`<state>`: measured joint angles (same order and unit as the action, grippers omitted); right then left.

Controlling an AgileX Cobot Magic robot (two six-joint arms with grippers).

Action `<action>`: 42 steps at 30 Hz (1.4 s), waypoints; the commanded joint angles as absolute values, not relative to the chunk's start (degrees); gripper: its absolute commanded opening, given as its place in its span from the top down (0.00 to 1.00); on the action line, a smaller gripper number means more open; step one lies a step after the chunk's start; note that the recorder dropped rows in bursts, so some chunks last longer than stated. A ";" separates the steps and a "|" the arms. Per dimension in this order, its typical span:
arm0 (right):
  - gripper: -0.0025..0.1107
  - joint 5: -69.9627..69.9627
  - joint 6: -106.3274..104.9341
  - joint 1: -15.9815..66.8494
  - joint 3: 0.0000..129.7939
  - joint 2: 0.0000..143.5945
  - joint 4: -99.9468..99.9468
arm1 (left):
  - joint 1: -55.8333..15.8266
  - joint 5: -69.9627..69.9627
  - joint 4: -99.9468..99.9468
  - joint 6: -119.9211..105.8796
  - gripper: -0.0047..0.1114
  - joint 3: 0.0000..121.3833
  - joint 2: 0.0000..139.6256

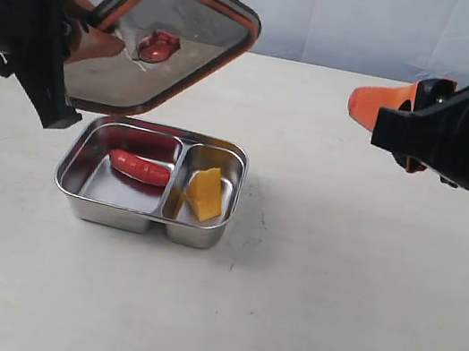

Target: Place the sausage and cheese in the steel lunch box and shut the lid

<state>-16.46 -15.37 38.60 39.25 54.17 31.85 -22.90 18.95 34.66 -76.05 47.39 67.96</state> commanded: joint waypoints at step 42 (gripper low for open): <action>0.63 -8.58 13.54 38.84 39.29 58.24 70.51 | -38.95 0.00 2.75 -66.65 0.96 47.43 66.65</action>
<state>-8.16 13.87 38.71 39.25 58.72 69.72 -38.83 1.62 2.72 -67.03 47.39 66.90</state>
